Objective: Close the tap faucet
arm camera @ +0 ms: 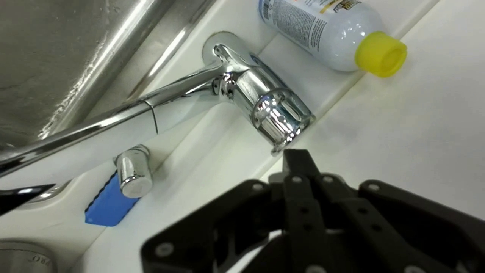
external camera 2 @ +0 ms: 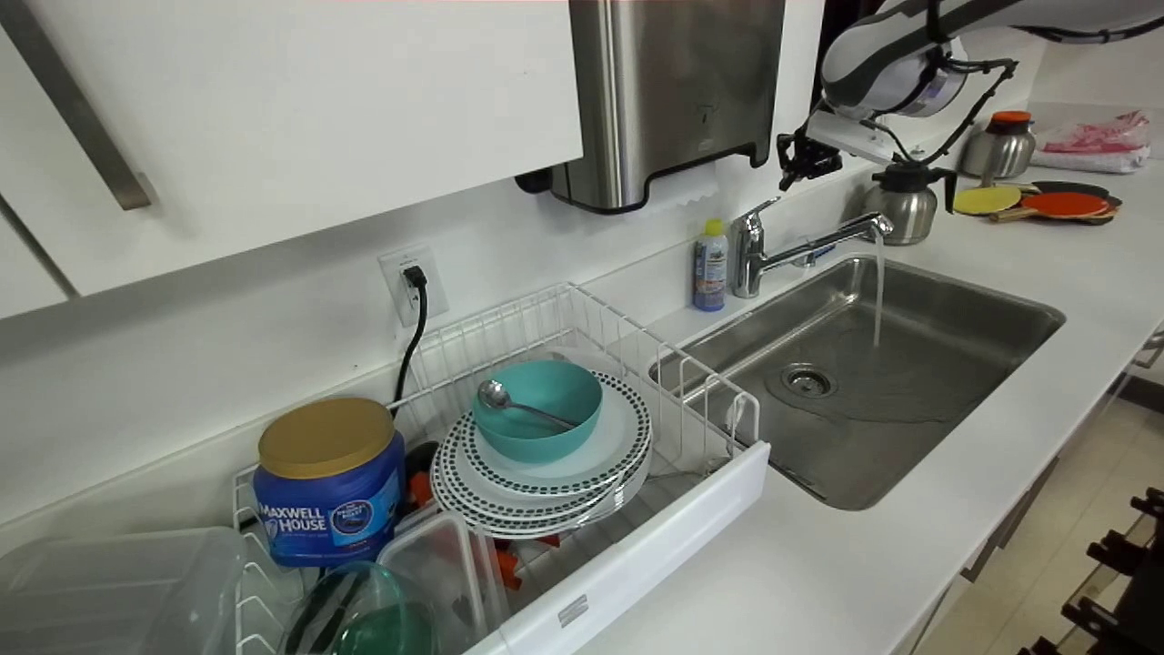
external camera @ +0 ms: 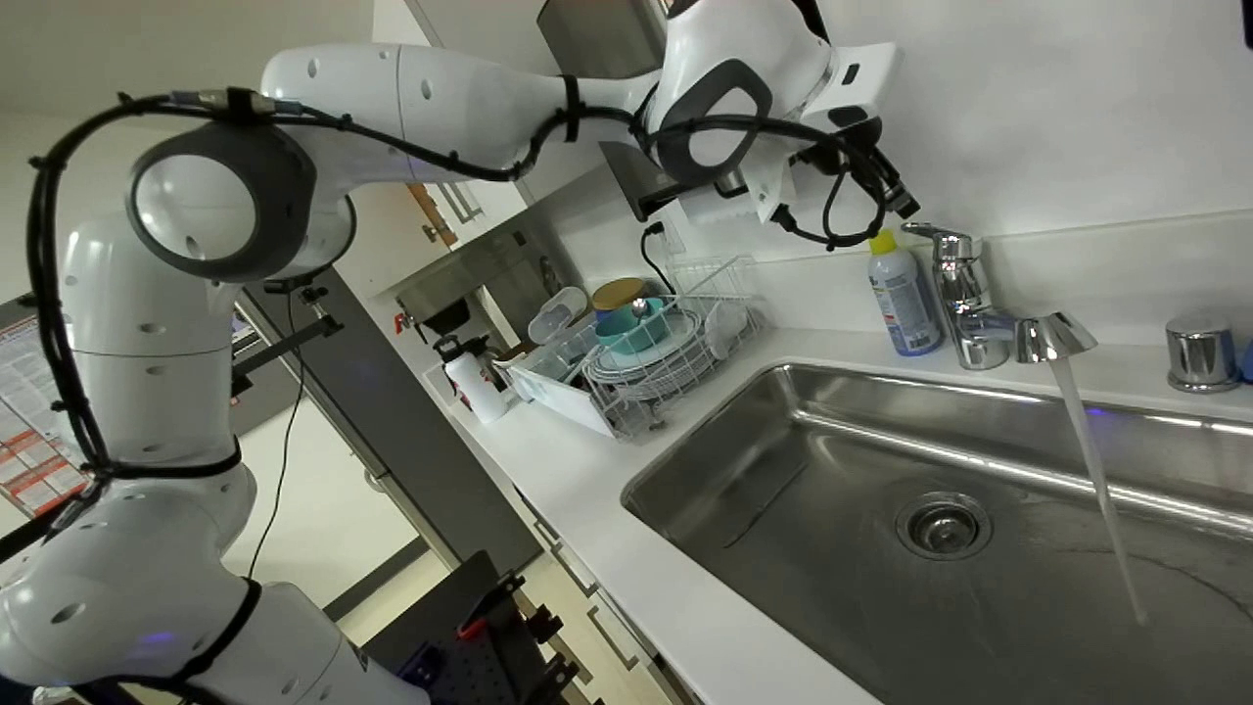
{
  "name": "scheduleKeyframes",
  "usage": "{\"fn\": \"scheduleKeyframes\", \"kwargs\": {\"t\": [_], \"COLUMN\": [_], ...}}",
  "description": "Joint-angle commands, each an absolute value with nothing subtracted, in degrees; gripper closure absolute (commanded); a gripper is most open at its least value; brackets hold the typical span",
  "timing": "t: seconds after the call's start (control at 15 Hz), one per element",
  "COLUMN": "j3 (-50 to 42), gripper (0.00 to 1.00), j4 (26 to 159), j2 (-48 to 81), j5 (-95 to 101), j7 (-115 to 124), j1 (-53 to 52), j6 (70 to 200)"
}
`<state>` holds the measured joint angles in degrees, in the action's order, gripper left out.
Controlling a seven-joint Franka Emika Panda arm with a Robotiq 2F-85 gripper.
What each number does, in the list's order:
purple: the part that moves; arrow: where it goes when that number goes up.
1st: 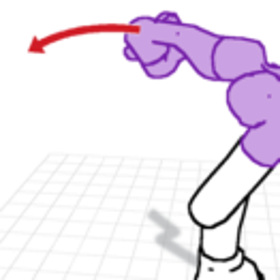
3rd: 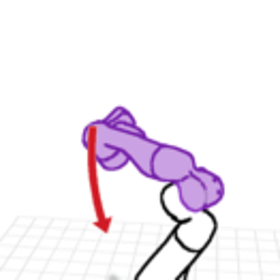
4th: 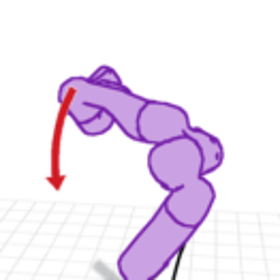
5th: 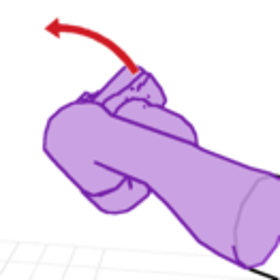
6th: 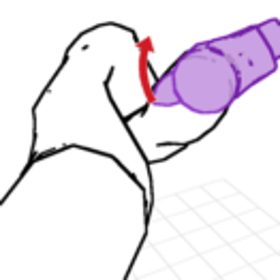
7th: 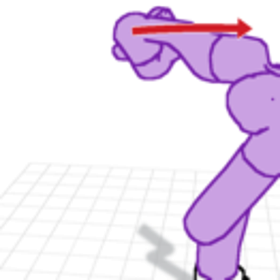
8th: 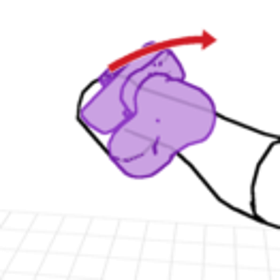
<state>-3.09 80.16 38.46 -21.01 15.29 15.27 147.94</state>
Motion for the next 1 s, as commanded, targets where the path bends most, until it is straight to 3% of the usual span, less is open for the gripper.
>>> {"fn": "scheduleKeyframes", "kwargs": {"t": [0.0,0.93], "j3": [-1.31,0.42], "gripper": [1.0,1.0], "j4": [76.78,69.84], "j2": [40.85,46.46], "j5": [-23.17,-24.13], "j7": [13.08,14.45], "j1": [16.71,17.88], "j6": [148.29,144.47]}}
